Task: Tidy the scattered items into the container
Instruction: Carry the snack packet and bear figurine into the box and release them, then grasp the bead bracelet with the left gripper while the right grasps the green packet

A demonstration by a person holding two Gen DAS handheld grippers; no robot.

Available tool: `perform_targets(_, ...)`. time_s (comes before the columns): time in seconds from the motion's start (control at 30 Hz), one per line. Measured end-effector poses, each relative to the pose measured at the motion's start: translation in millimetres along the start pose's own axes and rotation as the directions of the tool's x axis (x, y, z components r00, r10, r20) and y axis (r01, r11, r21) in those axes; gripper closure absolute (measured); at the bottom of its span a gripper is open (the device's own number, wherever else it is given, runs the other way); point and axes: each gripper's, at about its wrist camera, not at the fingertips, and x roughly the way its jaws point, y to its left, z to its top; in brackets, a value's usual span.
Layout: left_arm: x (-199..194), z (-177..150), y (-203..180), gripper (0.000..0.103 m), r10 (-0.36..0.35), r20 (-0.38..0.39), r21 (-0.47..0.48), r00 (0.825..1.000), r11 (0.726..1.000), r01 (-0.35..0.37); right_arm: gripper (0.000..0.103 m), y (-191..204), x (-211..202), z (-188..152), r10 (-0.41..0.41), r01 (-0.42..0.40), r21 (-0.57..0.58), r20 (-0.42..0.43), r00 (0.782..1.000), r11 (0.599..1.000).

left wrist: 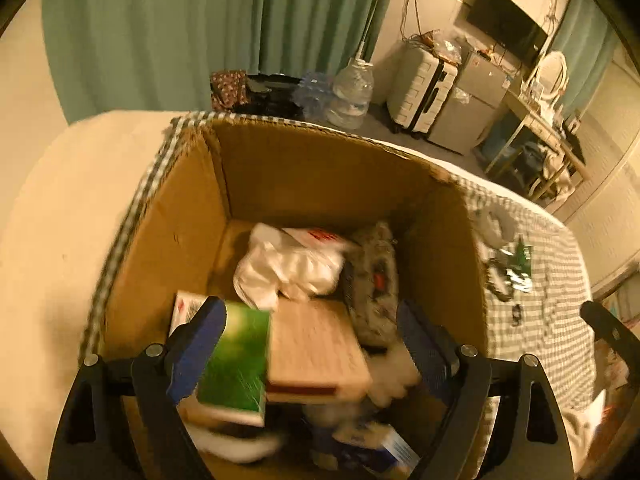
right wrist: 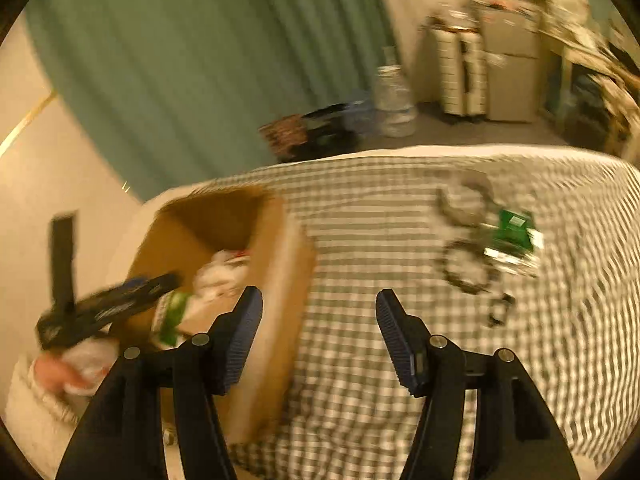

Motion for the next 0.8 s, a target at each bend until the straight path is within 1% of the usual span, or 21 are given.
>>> perform_targets(0.1, -22.8, -10.8, -6.4, 0.012, 0.004, 0.01, -0.02, 1.0, 1.0, -0.004, 0.044, -35.6, -24.4, 0.4, -0.038, 0.036, 0.092, 0.027, 0.999, 0.995)
perform_targets(0.13, -33.2, -14.3, -10.4, 0.012, 0.008, 0.03, -0.018, 1.0, 1.0, -0.008, 0.044, -43.4, -37.8, 0.9, -0.052, 0.047, 0.107, 0.049, 0.997, 0.993)
perform_targets(0.2, -53.3, -20.1, -22.6, 0.008, 0.018, 0.084, 0.004, 0.996, 1.0, -0.019, 0.044, -53.4, -65.2, -0.5, -0.078, 0.066, 0.122, 0.094, 0.993, 0.99)
perform_targets(0.27, -72.8, -28.7, -39.3, 0.005, 0.008, 0.146, 0.023, 0.989, 1.0, -0.012, 0.044, -61.3, -85.9, 3.2, -0.084, 0.068, 0.125, 0.125, 0.989, 0.99)
perform_targets(0.37, -87.1, -36.9, -68.1, 0.004, -0.016, 0.163, 0.053, 0.986, 0.999, 0.007, 0.044, -75.6, -114.4, -2.3, -0.097, 0.077, 0.127, 0.163, 0.982, 0.989)
perform_targets(0.4, -91.8, -41.2, -84.3, 0.004, -0.025, 0.17, 0.073, 0.985, 0.997, 0.013, 0.044, -80.1, -122.8, -4.6, -0.099, 0.076, 0.131, 0.177, 0.979, 0.988)
perform_targets(0.47, -96.8, -49.5, -109.9, 0.004, -0.039, 0.188, 0.102, 0.981, 0.995, 0.02, 0.044, -95.5, -141.3, -14.6, -0.114, 0.086, 0.145, 0.2, 0.973, 0.986)
perform_targets(0.53, -98.8, -59.8, -134.8, 0.003, -0.051, 0.208, 0.11, 0.977, 0.993, 0.028, 0.044, -109.8, -152.9, -25.8, -0.138, 0.111, 0.143, 0.199, 0.97, 0.983)
perform_targets(0.6, -96.6, -69.3, -158.6, 0.0, -0.06, 0.209, 0.122, 0.976, 0.992, 0.035, 0.043, -122.9, -161.1, -33.0, -0.155, 0.129, 0.143, 0.195, 0.968, 0.981)
perform_targets(0.73, -79.1, -83.4, -216.3, 0.0, -0.031, 0.211, 0.183, 0.977, 0.983, -0.008, 0.042, -157.5, -169.7, -45.8, -0.208, 0.178, 0.167, 0.185, 0.96, 0.97)
perform_targets(0.8, -65.8, -86.2, -235.7, 0.0, -0.024, 0.208, 0.203, 0.978, 0.979, -0.019, 0.042, -174.5, -169.0, -52.1, -0.211, 0.175, 0.196, 0.185, 0.96, 0.965)
